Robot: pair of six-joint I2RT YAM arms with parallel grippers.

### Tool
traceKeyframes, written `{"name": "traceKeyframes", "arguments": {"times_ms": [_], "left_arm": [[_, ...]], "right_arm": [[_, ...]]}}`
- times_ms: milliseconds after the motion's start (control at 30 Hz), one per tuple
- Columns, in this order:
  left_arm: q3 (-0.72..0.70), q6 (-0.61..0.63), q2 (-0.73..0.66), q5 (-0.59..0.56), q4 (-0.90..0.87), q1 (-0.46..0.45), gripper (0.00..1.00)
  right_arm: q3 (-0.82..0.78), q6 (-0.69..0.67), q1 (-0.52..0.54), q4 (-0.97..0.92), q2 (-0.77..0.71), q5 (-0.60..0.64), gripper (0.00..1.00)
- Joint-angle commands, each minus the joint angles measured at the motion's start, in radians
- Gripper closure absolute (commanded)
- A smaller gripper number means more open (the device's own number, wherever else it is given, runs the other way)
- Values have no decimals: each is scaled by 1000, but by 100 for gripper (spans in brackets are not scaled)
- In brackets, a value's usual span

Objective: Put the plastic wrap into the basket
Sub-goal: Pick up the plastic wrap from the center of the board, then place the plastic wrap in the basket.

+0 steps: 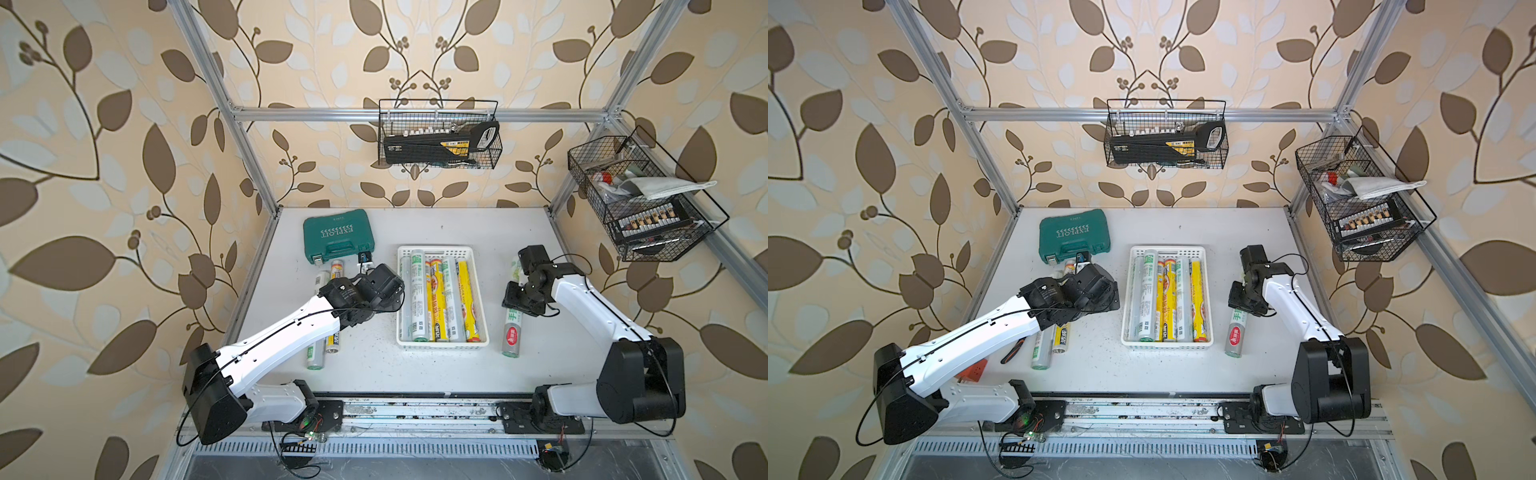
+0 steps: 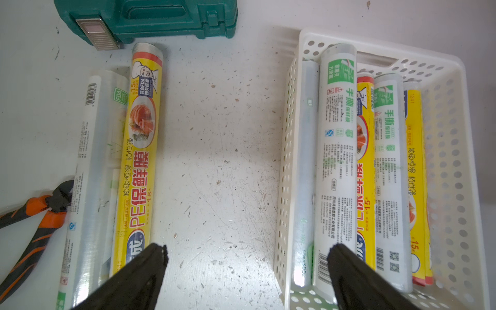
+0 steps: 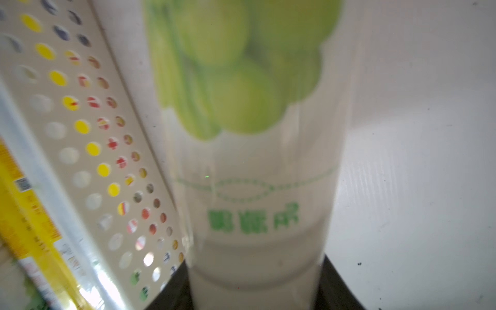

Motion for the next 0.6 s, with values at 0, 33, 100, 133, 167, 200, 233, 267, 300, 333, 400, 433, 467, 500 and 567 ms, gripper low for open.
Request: {"name": "traceKeyframes", "arguments": {"times_ms": [0,33,100,133,167,200,233,267,300,333,400,433,467,500,567], "left_arm": [[23,9,-27,-40,-14,-4,1],[22,9,-27,-40,-16,-3,1],[21,9,-27,-41,-17,-4,1],[20,7,-29,-43,-17,-4,1],[18,8,-31,-44,-19,-4,1],[17,6,-34,-46,-20,-4,1],[14,4,-37,-47,-21,-4,1],[11,4,-41,-47,-19,-4,1],[9,4,-45,-48,-19,-4,1],[7,3,-48,-50,-20,-4,1],[3,1,-54,-53,-23,-4,1],[0,1,-57,-56,-25,-3,1],[-1,0,-58,-56,-26,-4,1],[-3,-2,-63,-58,-28,-3,1],[-7,-2,-69,-61,-31,-4,1]], "right_arm": [[83,38,55,-85,-61,-9,70],[102,51,77,-92,-69,-16,69],[137,78,115,-98,-79,-43,69],[157,96,142,-99,-81,-45,69],[172,112,169,-93,-82,-53,69],[183,124,190,-86,-82,-56,69],[198,144,214,-79,-79,-60,69],[208,161,238,-65,-75,-64,69],[216,174,257,-52,-69,-70,69],[225,190,277,-36,-62,-78,69],[236,220,316,-4,-46,-81,69],[241,235,337,16,-37,-83,69],[242,246,354,35,-29,-88,69],[247,257,372,52,-17,-92,69],[257,276,402,79,10,-93,69]]}}
